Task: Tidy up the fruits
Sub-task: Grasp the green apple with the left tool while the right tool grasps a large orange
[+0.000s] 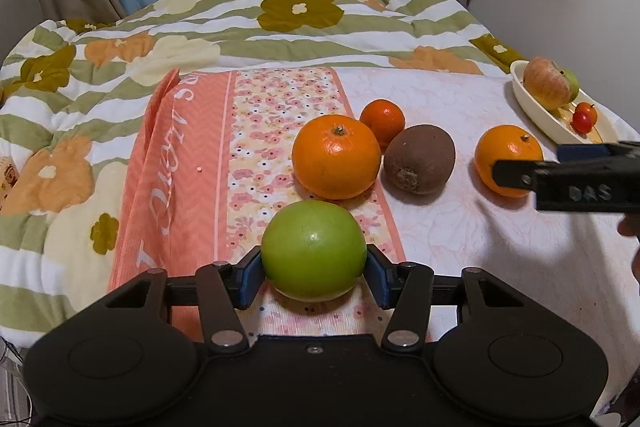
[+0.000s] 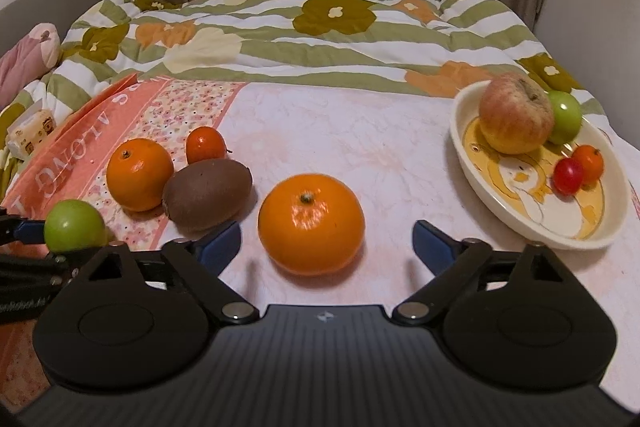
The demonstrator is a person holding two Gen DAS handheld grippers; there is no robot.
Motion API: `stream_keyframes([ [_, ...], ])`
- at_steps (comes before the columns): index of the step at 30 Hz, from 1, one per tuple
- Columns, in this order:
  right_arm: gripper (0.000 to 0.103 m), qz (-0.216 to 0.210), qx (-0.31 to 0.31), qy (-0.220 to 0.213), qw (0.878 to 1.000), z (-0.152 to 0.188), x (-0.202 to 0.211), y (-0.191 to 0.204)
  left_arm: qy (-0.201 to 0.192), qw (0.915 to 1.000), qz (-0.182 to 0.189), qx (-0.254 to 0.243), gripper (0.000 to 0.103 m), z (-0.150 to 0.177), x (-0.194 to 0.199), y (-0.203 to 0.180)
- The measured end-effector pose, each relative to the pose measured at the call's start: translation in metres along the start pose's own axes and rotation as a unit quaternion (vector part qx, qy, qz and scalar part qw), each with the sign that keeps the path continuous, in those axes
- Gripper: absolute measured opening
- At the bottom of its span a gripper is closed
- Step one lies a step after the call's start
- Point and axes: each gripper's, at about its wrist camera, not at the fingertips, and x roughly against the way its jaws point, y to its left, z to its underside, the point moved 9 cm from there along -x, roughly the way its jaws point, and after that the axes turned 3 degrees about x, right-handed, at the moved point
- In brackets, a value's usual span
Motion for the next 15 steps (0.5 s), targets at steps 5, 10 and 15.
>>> stream_keyframes([
  [5,0.094,-0.01,0.004,0.007,1.0,-0.004,-0.01,0.003,0.002,1.0,0.0,0.005,0.057,0.001,0.002,0.0],
  [10,0.087,-0.017,0.017,0.013,1.0,-0.006,-0.018,0.009,0.001,1.0,0.0,0.008,0.057,0.002,0.003,0.001],
  [15,0.078,-0.018,0.027,0.02,0.999,-0.006,-0.024,0.009,0.0,0.9999,-0.002,0.011,0.057,0.003,0.004,0.002],
])
